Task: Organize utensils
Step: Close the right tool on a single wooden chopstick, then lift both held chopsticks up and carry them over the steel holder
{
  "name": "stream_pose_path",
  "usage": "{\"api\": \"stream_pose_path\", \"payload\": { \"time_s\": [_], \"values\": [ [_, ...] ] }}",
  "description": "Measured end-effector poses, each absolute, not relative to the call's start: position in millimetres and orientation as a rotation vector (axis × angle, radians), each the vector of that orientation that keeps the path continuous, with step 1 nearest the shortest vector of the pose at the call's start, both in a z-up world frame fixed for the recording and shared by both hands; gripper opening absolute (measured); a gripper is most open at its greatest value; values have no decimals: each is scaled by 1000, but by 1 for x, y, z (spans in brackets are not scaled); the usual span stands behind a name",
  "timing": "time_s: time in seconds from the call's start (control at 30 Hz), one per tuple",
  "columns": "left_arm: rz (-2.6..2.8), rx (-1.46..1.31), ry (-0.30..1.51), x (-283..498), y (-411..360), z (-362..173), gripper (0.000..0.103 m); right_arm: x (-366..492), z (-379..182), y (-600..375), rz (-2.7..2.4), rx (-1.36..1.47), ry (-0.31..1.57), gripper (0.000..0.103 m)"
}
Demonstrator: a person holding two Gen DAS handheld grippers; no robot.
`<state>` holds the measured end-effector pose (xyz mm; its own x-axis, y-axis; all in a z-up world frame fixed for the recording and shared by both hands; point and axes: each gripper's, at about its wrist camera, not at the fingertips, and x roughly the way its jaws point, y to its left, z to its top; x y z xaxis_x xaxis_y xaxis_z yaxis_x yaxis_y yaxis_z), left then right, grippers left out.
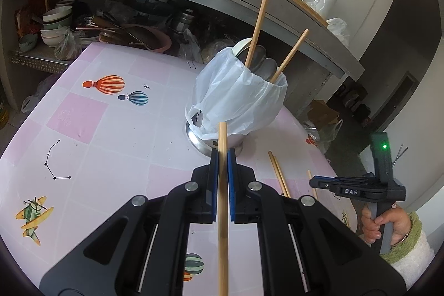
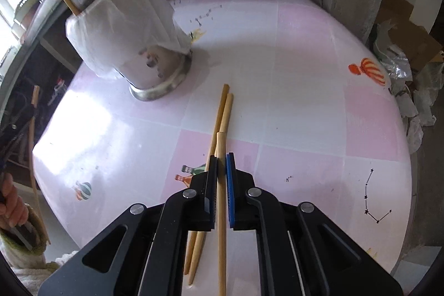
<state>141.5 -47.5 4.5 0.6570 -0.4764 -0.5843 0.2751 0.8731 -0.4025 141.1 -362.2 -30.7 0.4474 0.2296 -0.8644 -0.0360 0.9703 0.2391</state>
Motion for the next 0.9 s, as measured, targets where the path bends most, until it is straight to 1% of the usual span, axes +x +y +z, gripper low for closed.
{"api": "stream_pose_path", "payload": {
  "time_s": [0.13,0.27,0.43,0.7,0.9],
  "values": [
    [-459,-302,704,138,-47,20,5,115,28,-365,184,210,917,7],
    [-489,-313,640,137,-45,50,5,97,78,-366,214,224,749,7],
    [-524,-333,536,144,-45,98,5,84,110,-358,278,264,634,7],
    [-545,-323,305,176,-67,177,5,82,112,-355,322,324,602,7],
    [-523,-353,149,216,-91,204,5,88,101,-361,337,362,619,7]
  ]
}}
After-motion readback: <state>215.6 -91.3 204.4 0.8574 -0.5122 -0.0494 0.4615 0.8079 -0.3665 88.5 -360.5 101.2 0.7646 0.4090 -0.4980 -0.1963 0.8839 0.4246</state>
